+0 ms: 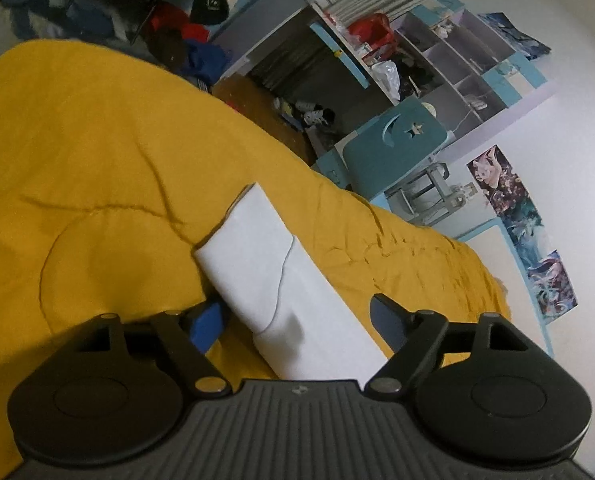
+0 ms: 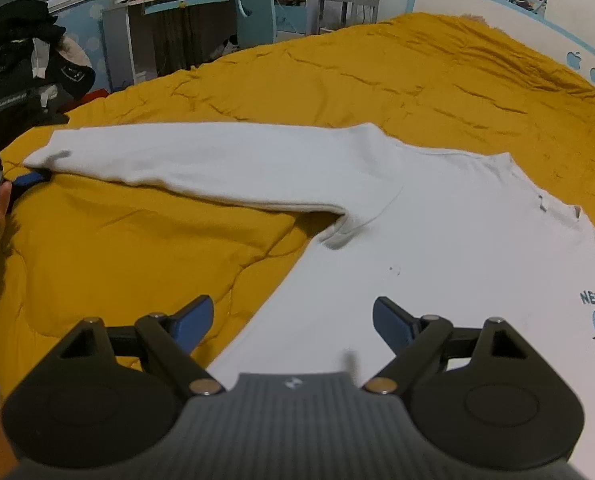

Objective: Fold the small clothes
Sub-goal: 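Grasp the sleeve cuff with the left tool and fold it across the body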

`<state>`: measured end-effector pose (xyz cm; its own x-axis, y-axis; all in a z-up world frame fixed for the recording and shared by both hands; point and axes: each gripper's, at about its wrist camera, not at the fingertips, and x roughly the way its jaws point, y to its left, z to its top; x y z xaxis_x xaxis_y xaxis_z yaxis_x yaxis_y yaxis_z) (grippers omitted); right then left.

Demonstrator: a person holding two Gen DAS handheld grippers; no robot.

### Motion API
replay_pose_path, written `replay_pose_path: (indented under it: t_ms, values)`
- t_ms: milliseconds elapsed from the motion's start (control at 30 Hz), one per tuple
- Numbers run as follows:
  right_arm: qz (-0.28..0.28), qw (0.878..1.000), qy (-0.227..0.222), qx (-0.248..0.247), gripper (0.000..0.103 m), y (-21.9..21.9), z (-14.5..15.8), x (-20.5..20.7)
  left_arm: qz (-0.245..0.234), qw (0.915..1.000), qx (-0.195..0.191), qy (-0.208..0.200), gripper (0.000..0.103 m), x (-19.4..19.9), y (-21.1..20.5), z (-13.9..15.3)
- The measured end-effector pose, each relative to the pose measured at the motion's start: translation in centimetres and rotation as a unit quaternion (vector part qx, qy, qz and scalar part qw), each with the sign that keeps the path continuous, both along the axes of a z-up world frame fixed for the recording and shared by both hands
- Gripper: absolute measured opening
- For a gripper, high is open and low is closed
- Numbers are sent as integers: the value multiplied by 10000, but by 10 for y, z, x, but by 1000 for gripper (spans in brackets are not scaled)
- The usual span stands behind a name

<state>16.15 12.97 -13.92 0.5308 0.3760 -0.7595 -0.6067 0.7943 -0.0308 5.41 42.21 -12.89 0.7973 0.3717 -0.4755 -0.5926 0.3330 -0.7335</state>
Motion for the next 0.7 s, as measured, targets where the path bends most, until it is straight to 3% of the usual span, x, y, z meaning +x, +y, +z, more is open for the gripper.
replay_pose_path:
  t_ms: [100,167,267,367,567,700]
  values:
    - [-11,9999,-13,-108,83,0,-2,0,39,9998,189,28,58,2,-1,1]
    - [-41,9999,-9,-126,83,-2,-2,1,66,9998,128,-110,32,-1,1,-1]
    - [-95,9999,-11,-99,83,-6,2,0,52,9995,-44,-299,11,-6,8,-4]
    - [-162,9998,-56,-66,83,-15,8,-1,-45,9989,-80,-469,9,-2,13,0]
    - [-410,9991,-88,11,83,-50,18,-4,-474,9956,464,-662,9,16,-6,44]
    - [-638,9976,-263,-54,83,-87,22,-6,-994,9888,747,-822,9,47,-36,79]
